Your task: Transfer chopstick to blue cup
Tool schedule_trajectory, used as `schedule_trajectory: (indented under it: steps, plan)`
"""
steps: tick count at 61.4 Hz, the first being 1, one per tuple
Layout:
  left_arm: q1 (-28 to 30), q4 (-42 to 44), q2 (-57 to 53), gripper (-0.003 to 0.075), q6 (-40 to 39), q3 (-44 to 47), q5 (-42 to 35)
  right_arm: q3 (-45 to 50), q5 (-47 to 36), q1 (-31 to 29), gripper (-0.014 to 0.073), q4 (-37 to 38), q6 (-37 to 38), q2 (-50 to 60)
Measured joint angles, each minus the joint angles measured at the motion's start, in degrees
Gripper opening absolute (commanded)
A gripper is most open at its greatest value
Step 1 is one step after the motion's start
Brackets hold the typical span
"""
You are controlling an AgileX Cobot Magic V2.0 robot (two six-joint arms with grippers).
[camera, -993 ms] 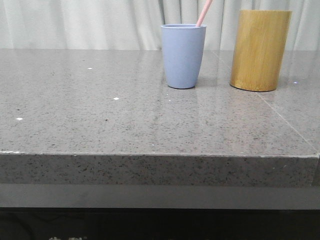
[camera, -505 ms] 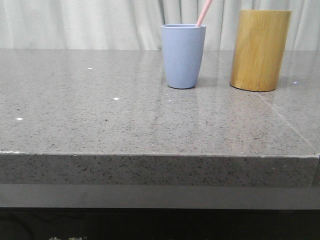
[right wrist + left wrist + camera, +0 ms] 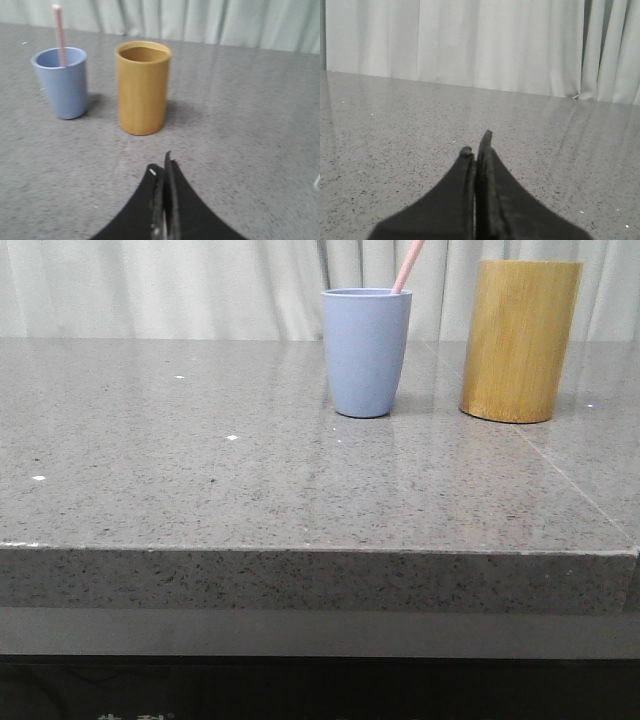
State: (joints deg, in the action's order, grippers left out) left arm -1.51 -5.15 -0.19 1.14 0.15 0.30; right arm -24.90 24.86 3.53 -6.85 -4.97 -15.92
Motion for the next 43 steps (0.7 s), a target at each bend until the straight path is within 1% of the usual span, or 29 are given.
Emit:
schedule_trajectory:
  steps: [11,20,27,43]
  plan:
    - [0.0,0.0,0.0,-0.0019,0.0,0.0,0.1,16.2,-12.0,-2.5,-0.0068,0.0,0.0,11.3]
    - [0.0,0.0,0.0,-0.0019,0.0,0.0,0.1,24.8,-19.1,-2.6,-0.0068,-0.3,0.0,15.9]
    - [0.0,0.0,0.0,-0.0019,0.0,0.0,0.1,26.4,-20.1,-2.6,-0.0068,-0.7,0.0,16.5]
    - [0.0,0.0,0.0,-0.0019,0.0,0.0,0.1,26.4,-20.7,-2.6,-0.0068,-0.8,0.0,16.5]
